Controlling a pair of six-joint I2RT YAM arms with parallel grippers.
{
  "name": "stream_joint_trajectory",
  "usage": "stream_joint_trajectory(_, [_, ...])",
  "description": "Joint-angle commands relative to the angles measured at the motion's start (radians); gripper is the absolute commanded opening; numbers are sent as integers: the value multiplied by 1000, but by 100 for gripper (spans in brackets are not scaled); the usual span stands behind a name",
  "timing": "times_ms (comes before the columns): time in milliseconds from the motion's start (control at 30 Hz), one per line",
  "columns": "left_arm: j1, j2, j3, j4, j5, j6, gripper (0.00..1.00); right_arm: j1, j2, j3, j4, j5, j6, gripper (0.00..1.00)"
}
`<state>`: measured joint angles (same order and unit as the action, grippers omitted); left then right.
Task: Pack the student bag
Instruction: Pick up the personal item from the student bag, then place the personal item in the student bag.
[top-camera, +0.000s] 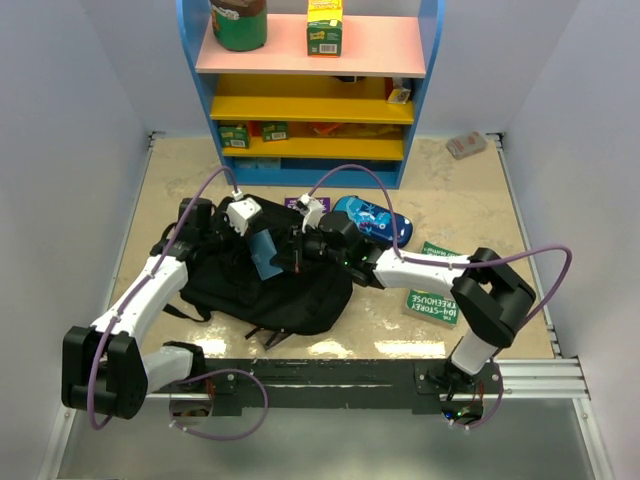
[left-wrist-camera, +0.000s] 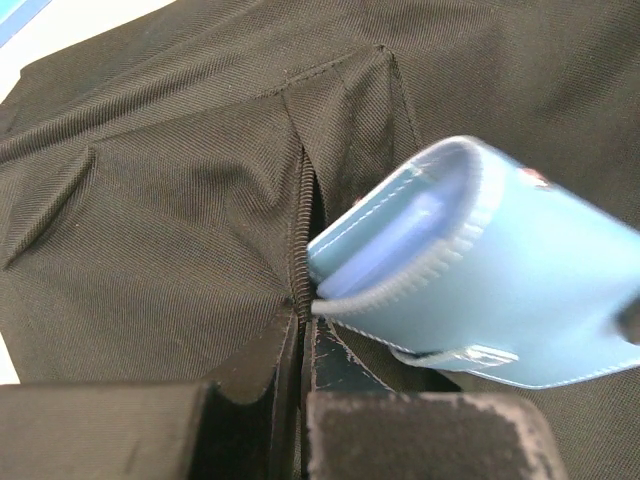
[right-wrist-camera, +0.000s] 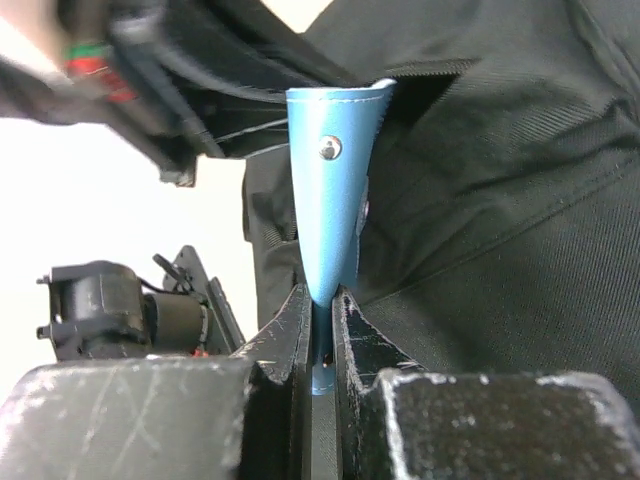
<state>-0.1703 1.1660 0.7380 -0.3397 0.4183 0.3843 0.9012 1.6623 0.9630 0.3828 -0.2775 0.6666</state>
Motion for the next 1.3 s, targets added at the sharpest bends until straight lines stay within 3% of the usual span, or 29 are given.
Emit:
stream_joint_trajectory(0, [2,-35,18,2,24,1,0,-1,60,92,-136,-20,146,0])
stream_joint_trajectory(367, [2,-49,9,-4,27,14,0,-18,85,151,-355,-86,179,0])
stream_joint_trajectory(600, [2,-88,11,-35,152,47,0,-22,287,426,-469,-213,126,0])
stream_joint_trajectory(833, [2,-105,3,-64,240,93,0,-27,419,565,-522,-264,117,0])
stream_joint_trajectory(1000, [2,-89,-11,-87,272,122,0,-48,425,647,-483,-197,137,0])
stream_joint_trajectory(1233, [2,-83,-3,-99,238,136,0,-62,327,562,-236,-31,203,0])
stream_joint_trajectory(1267, [2,-80,-2,-102,229,136,0,-62,323,548,-199,-10,202,5])
